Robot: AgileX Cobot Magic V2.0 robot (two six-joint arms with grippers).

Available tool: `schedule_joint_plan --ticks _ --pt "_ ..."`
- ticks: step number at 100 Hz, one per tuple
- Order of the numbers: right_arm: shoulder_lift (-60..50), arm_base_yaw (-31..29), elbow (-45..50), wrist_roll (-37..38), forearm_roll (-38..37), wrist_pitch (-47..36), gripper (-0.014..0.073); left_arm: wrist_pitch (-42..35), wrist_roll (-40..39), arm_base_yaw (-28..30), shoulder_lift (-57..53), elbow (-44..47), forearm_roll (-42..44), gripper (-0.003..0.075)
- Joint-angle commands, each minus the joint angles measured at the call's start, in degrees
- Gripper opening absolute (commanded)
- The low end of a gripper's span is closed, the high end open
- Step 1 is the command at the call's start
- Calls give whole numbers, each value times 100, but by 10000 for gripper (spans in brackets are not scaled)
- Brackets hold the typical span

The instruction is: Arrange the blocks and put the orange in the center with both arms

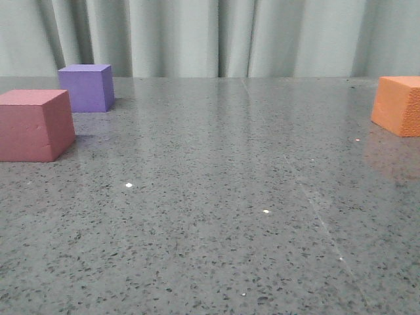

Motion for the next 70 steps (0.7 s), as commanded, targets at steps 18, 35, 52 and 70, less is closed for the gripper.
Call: schedule_joint_plan --ticks 18,35,52,70 --pt "-137 -23 -78 -38 5 -489 -68 -435 -11 9 -191 315 -46 -19" --pt "-137 -23 -78 -38 5 -489 -68 -435 -11 9 -191 315 -46 -19" --pt "-137 -23 -78 -38 5 -489 -68 -435 -11 9 -191 315 -46 -19" --pt "-137 -23 -78 -38 5 -664 -68 -435 -11 9 -191 315 -46 -19"
